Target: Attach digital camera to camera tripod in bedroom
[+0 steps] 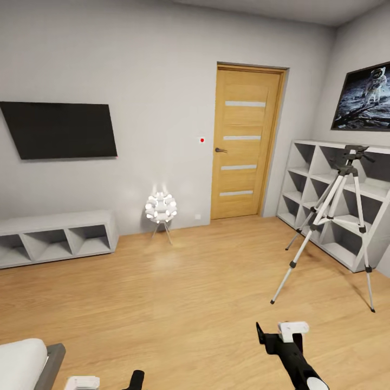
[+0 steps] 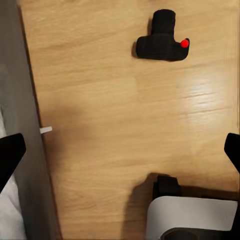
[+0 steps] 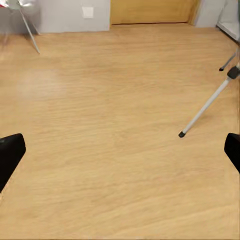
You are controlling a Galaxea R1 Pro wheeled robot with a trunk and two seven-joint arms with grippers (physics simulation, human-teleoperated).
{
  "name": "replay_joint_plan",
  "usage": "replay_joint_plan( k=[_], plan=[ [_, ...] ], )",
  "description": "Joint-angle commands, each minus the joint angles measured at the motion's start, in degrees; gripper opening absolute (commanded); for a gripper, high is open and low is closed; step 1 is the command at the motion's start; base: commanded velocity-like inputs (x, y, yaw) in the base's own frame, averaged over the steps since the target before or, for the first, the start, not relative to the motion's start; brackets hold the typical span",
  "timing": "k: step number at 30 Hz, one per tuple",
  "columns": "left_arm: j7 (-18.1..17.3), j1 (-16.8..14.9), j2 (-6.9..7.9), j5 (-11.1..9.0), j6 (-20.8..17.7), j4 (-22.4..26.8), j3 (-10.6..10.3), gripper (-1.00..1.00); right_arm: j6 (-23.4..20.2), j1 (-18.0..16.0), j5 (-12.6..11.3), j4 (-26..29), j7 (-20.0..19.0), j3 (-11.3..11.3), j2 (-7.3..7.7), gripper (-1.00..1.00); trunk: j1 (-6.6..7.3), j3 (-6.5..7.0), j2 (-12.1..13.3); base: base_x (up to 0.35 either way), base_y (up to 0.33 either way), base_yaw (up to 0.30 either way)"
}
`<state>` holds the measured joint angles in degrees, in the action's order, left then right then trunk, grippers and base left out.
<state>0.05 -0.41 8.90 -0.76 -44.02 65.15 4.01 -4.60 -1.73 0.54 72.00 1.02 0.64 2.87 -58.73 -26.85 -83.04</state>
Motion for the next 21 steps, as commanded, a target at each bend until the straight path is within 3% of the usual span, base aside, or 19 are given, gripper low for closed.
replay_joint_plan(
  k=[1, 3, 8, 14, 21],
  plan=[
    [-0.1, -0.6, 0.07, -0.1, -1.5, 1.0, 0.4, 1.0, -0.4, 0.0, 0.0, 1.3, 0.1, 0.0, 0.03, 1.0, 0.0, -0.07, 0.0, 0.0, 0.0, 0.0],
    [-0.2, -1.4, 0.17, -0.1, -2.5, 1.6, 0.8, 1.0, -0.5, 0.0, 0.0, 2.1, 0.0, 0.0, 0.03, 1.0, 0.0, -0.07, 0.0, 0.0, 0.0, 0.0],
    [-0.5, -7.8, 0.9, -0.2, -6.6, 1.9, 2.2, 1.0, -0.8, -0.1, 0.0, 4.5, 0.4, 0.2, -0.04, 1.0, 0.0, -0.07, 0.0, 0.0, 0.0, 0.0],
    [-1.0, -12.9, 1.14, -0.2, -7.8, 1.3, 2.5, 1.0, -1.5, -1.1, 0.0, 5.1, 2.6, 0.2, -0.12, 1.0, 0.0, -0.07, 0.0, 0.0, 0.0, 0.0],
    [-3.1, -15.5, 1.13, -0.2, -7.8, 2.4, 2.6, 1.0, -8.4, -9.6, 0.0, 2.3, 5.9, 0.2, -0.14, 1.0, 0.0, -0.07, 0.0, 0.0, 0.0, 0.0]
  ],
)
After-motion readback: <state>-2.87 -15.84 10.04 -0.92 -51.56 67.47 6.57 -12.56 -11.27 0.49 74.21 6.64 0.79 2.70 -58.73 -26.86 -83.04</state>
